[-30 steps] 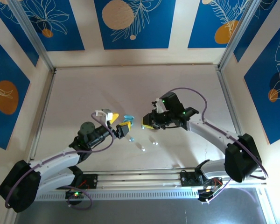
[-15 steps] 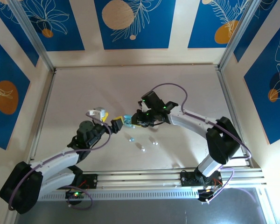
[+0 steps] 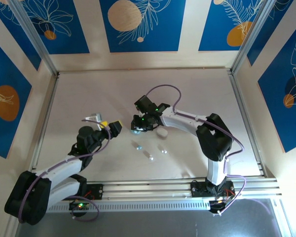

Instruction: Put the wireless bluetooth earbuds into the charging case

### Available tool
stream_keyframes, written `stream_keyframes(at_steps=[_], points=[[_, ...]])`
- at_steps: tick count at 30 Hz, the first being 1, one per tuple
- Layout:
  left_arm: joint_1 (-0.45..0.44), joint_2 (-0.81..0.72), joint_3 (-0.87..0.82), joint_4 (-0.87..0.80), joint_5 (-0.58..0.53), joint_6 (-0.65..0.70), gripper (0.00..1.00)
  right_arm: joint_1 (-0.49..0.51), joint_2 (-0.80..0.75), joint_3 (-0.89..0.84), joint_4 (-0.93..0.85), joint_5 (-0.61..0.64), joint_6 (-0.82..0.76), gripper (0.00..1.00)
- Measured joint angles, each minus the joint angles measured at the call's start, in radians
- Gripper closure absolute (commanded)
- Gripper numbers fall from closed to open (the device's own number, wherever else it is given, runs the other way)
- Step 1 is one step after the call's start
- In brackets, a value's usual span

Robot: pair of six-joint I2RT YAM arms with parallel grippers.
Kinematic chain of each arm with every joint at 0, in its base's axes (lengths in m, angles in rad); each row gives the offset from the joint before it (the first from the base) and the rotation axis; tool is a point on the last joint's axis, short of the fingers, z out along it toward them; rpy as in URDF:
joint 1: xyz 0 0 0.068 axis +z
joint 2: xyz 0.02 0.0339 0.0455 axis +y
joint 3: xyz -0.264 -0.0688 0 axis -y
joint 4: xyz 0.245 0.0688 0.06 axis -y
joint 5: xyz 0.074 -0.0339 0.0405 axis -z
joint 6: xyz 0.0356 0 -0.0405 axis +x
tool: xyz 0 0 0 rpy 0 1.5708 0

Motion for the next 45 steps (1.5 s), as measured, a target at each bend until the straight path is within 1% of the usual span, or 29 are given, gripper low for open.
stream_keyframes(at_steps=[6, 11, 45], points=[[0.0, -0.031, -0.01, 0.02, 0.012, -0.002, 0.01, 0.0, 0.072, 0.056, -0.043, 0.037, -0.02, 0.8], [0.0, -0.035, -0.011, 0.022, 0.013, -0.003, 0.01, -0.001, 0.097, 0.082, -0.072, 0.056, -0.031, 0.8], [0.0, -0.035, -0.012, 0.023, 0.032, -0.003, 0.01, -0.019, 0.162, 0.154, -0.132, 0.098, -0.082, 0.8]])
